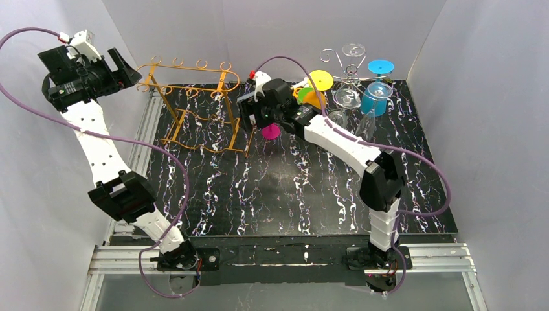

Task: Place the wine glass upside down on the wine glass rack
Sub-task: Adjust the wine rack at the center of the board.

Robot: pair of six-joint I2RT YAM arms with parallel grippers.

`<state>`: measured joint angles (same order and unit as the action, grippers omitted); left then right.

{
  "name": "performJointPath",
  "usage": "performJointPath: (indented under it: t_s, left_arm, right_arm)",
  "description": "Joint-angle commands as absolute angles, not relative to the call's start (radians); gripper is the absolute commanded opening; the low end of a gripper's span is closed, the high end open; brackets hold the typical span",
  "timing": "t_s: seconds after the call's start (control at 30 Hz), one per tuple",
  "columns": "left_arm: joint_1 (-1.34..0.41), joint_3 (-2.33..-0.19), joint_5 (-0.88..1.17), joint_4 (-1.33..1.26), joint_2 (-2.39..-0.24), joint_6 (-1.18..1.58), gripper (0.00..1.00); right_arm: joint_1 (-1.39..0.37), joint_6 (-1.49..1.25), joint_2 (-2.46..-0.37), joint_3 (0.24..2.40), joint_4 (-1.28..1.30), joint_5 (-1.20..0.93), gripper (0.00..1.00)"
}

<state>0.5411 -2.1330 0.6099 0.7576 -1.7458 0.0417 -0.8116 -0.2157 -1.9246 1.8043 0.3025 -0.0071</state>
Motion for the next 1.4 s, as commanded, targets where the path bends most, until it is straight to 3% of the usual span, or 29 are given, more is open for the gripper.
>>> performJointPath:
  t_s: [0.0,0.2,0.4,0.83,1.37]
  left_arm:
    - [0.547,-2.106,0.673,0.713,-1.746,0.058,0.84]
    - [0.546,-2.032,0.683,0.652,-1.729,0.059,0.83]
    - [0.546,-2.006,0.689,0.620,-1.737,0.047,0.80]
    - [0.546,-1.914,0.719,0.594,-1.711,-0.026,0.64]
    - [0.545,-1.838,0.721,0.585,-1.699,-0.068,0.56]
  right_arm:
    - [-0.802,-0.316,-1.995,1.871,0.157,-0.146,0.84]
    - [-0.794,-0.409,-2.080,1.906,0.051,-0.186,0.75]
    - [-0.794,-0.443,-2.154,1.980,0.010,-0.168,0.74]
    - [-0.764,-0.551,-2.305,2.157,-0.030,-0.135,0.73]
    - [-0.687,-0.511,-2.436,2.381,0.081,-0.167,0.71]
